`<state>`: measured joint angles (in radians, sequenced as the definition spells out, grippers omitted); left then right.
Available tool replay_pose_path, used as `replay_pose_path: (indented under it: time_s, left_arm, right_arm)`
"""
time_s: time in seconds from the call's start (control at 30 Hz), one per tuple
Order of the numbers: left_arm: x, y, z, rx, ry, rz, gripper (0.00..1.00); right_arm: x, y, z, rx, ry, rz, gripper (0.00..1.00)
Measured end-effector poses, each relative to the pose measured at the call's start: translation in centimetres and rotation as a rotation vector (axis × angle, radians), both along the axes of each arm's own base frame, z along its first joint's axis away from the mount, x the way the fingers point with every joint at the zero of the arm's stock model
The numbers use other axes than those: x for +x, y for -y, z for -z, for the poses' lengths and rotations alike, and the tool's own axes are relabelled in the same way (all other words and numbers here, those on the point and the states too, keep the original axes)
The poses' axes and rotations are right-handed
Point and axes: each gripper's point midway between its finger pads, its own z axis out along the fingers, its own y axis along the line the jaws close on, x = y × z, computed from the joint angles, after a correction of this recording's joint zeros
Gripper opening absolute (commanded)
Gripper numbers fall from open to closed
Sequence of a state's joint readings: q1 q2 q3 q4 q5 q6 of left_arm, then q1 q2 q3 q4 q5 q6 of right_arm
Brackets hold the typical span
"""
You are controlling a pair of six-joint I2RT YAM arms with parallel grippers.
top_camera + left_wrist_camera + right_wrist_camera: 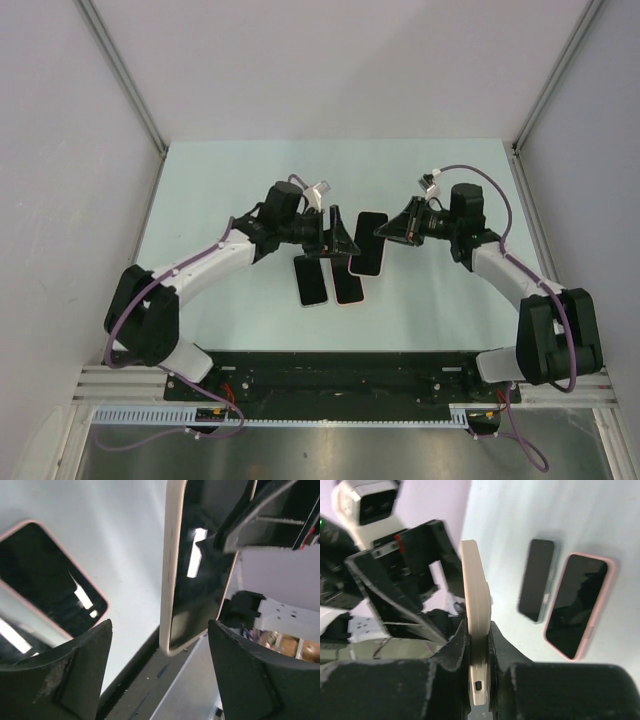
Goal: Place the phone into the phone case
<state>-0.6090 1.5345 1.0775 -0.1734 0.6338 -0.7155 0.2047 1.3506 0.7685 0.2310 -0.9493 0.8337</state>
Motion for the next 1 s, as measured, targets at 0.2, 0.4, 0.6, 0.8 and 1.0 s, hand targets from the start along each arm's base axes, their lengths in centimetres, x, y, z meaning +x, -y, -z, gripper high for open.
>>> replay_pose_path:
  time_s: [0.2, 0.4, 0.6, 0.8, 1.0]
  left_arm:
    - [0.8, -3.2, -1.1, 0.121, 0.135, -0.119, 1.00]
    - [0.2, -6.5, -2.1, 0.197, 0.251, -0.204, 1.00]
    - [-0.8, -9.2, -1.3, 0.263, 0.308, -0.248, 1.00]
    - [-1.7, -10.4, 0.3, 0.301, 0.302, -0.259, 1.00]
    - [-2.0, -10.9, 0.8, 0.316, 0.298, -0.268, 1.00]
  right_arm:
    - [3.6, 3.4, 3.2, -0.169, -0.047, 0.053, 0.00]
    - [4.4, 5.5, 10.1, -0.375, -0.198, 0.036, 0.00]
    - [2.5, 5.6, 14.9, -0.436, -0.319, -0.045, 0.00]
    - [1.9, 5.6, 17.0, -0.444, -0.372, -0.086, 0.17]
    - [2.3, 6.1, 17.8, -0.482, -0.385, -0.061, 0.51]
